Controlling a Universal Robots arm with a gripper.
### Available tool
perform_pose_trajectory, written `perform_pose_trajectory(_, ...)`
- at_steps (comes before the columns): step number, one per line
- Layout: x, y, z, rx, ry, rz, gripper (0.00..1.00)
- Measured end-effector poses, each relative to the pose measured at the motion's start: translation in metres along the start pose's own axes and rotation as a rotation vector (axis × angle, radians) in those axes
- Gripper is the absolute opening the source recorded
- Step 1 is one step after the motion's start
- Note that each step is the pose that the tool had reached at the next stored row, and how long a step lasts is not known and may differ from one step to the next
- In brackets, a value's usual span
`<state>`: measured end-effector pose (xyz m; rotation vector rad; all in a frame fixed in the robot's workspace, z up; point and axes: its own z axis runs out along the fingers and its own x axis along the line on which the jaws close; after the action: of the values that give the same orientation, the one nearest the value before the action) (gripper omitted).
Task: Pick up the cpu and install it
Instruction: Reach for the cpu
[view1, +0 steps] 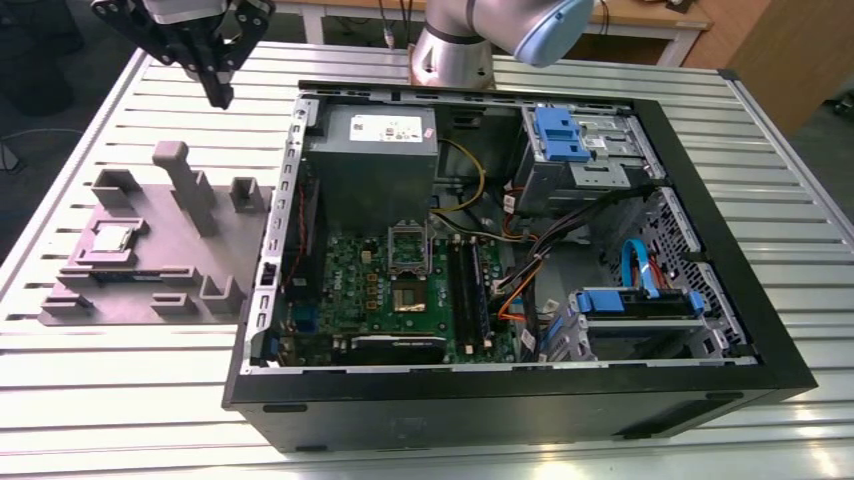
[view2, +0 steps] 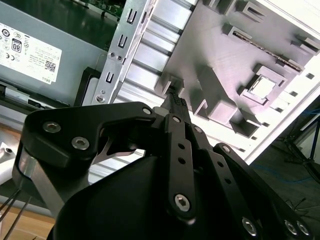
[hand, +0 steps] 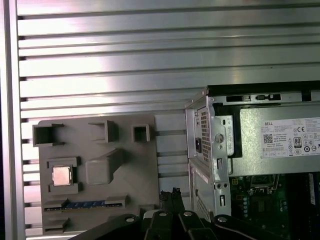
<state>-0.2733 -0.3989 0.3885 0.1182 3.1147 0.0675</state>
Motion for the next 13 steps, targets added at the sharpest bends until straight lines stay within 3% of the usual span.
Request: perform_pose_trajectory(13, 0.0028, -0.0002, 0.0007, 0.0001, 0.0034, 0.0, 0.1)
